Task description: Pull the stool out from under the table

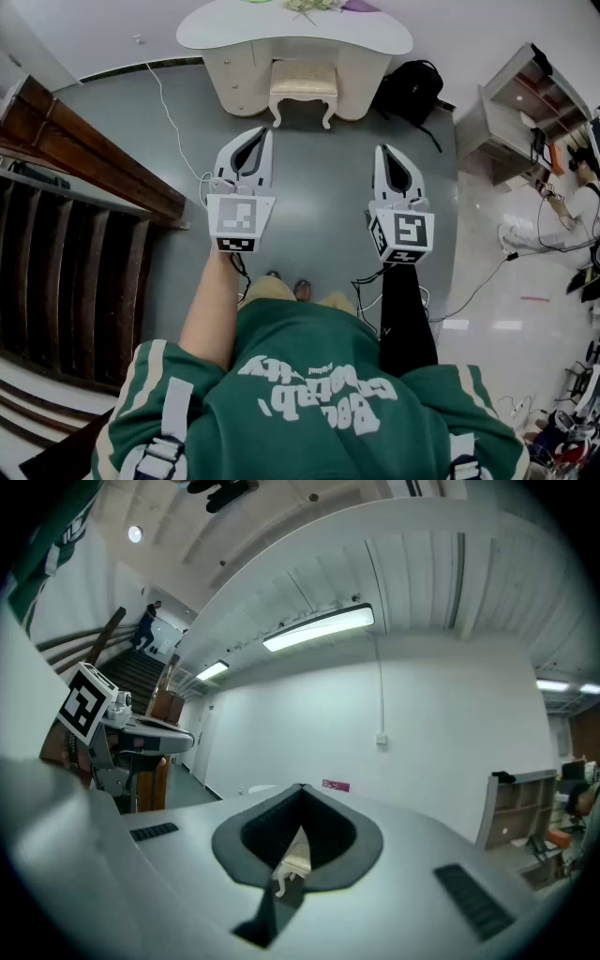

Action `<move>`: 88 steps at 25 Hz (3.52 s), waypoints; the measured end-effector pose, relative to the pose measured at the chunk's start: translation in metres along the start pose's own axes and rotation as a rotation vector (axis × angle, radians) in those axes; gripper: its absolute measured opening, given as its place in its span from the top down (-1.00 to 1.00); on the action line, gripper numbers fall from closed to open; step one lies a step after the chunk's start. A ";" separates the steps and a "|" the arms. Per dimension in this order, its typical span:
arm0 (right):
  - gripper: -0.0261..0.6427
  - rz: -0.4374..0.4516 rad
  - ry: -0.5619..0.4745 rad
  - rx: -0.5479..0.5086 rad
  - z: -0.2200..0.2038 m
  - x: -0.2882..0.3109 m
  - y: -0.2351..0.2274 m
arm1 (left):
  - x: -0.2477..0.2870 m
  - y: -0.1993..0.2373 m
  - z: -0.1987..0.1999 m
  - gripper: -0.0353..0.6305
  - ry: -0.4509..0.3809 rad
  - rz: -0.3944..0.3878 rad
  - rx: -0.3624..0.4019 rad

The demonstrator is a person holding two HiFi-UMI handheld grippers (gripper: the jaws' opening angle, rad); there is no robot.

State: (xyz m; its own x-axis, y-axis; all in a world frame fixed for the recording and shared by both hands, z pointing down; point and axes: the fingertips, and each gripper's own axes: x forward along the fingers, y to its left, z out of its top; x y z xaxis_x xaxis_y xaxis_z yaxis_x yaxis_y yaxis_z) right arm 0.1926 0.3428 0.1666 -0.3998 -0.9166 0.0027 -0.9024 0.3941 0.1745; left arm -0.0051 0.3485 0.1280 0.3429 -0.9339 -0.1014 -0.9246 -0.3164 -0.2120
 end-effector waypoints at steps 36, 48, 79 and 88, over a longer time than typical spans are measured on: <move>0.18 -0.037 0.001 -0.007 -0.017 0.098 -0.008 | 0.073 0.064 -0.042 0.04 -0.008 -0.002 -0.032; 0.21 -0.074 0.040 0.007 -0.021 0.234 -0.028 | 0.208 0.132 -0.069 0.04 0.005 -0.097 -0.021; 0.24 0.017 0.103 0.032 -0.075 0.489 -0.119 | 0.450 0.211 -0.150 0.04 0.053 -0.095 -0.031; 0.18 0.083 0.130 0.078 -0.134 0.572 -0.156 | 0.535 0.211 -0.214 0.04 0.120 -0.069 -0.009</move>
State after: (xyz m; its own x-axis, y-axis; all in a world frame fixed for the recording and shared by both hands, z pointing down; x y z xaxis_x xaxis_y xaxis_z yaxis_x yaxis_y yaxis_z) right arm 0.1267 -0.2521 0.2728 -0.4539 -0.8796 0.1426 -0.8789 0.4683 0.0910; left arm -0.0527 -0.2534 0.2372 0.3840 -0.9228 0.0305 -0.9010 -0.3817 -0.2061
